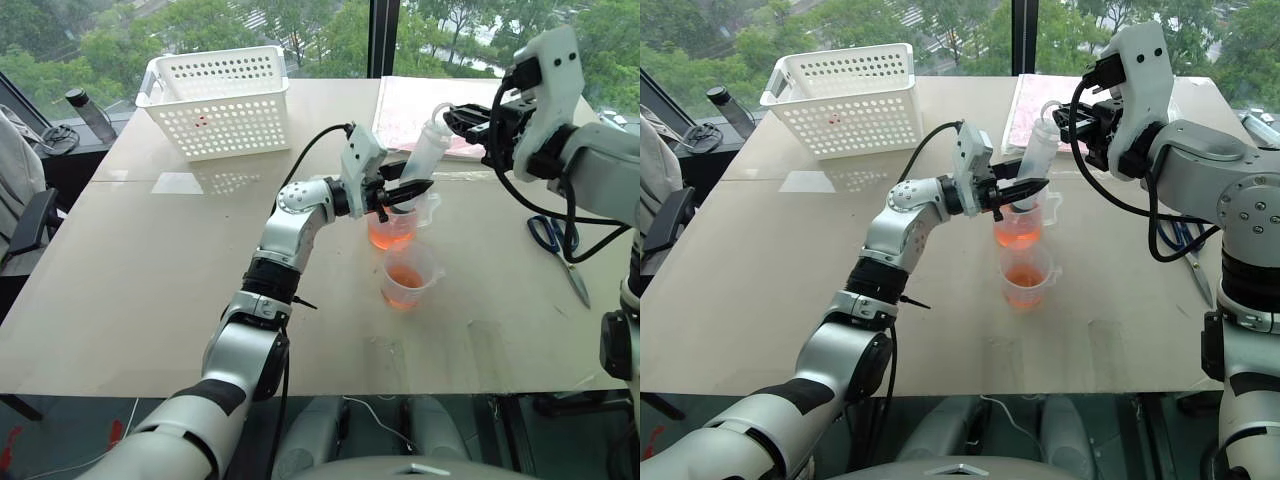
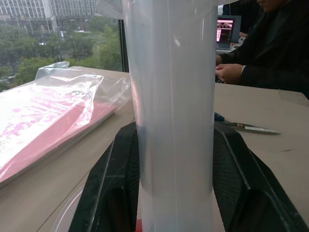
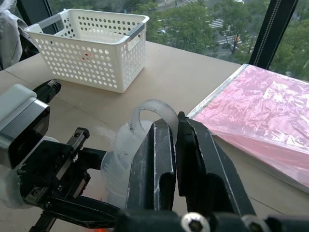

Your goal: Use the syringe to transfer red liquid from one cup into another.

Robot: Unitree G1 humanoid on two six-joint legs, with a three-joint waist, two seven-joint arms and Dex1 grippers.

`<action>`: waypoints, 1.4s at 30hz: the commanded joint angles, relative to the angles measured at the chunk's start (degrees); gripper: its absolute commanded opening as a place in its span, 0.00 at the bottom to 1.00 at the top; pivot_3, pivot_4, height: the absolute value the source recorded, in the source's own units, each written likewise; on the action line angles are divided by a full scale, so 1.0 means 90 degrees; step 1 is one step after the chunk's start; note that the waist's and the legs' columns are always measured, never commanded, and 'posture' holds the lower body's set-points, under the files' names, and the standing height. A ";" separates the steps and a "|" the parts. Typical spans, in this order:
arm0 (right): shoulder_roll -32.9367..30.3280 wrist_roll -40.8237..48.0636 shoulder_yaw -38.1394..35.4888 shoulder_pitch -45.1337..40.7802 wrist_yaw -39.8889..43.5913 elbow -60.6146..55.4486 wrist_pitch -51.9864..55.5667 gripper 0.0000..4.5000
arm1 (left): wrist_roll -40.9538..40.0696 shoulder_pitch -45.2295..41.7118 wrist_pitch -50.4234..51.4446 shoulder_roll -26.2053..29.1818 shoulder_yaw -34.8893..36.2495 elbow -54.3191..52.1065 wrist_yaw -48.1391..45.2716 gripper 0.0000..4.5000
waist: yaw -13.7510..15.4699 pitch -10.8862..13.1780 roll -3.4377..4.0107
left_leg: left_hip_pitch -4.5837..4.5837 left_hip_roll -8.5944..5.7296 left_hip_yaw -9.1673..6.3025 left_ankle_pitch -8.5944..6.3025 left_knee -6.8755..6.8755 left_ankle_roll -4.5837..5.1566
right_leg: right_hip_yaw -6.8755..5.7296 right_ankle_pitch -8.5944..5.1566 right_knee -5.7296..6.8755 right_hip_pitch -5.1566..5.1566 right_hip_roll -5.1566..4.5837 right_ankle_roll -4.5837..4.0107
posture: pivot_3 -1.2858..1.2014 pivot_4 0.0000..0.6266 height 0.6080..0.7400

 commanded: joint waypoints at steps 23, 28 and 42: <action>0.0298 -0.1112 -0.0230 -0.0177 0.0910 -0.0112 -0.0011 0.00 | 0.0201 0.0085 0.0731 0.0105 -0.0595 -0.0195 -0.0333 0.32 | -0.0002 -0.0001 0.0002 | 0.0001 0.0000 0.0000 0.0000 0.0000 0.0000 | 0.0001 0.0000 0.0001 0.0000 0.0000 0.0000 | 0.52 0.24 1.00; 0.0344 -0.1210 -0.0264 -0.0144 0.1029 -0.0144 0.0083 0.00 | 0.0196 0.0033 0.0777 0.0075 -0.0595 -0.0252 -0.0304 0.32 | 0.0000 -0.0004 0.0006 | 0.0002 0.0000 0.0000 0.0000 0.0000 0.0000 | 0.0001 0.0000 0.0001 0.0000 0.0000 0.0000 | 0.52 0.24 1.00; 0.0323 -0.1616 -0.0412 -0.0125 0.1272 -0.0041 0.0101 0.00 | 0.0205 -0.0001 0.1307 0.0177 -0.0773 -0.0489 -0.0388 0.32 | 0.0003 -0.0007 0.0012 | 0.0003 0.0000 0.0000 0.0000 0.0000 0.0000 | 0.0001 0.0000 0.0002 0.0000 0.0000 0.0000 | 0.52 0.24 1.00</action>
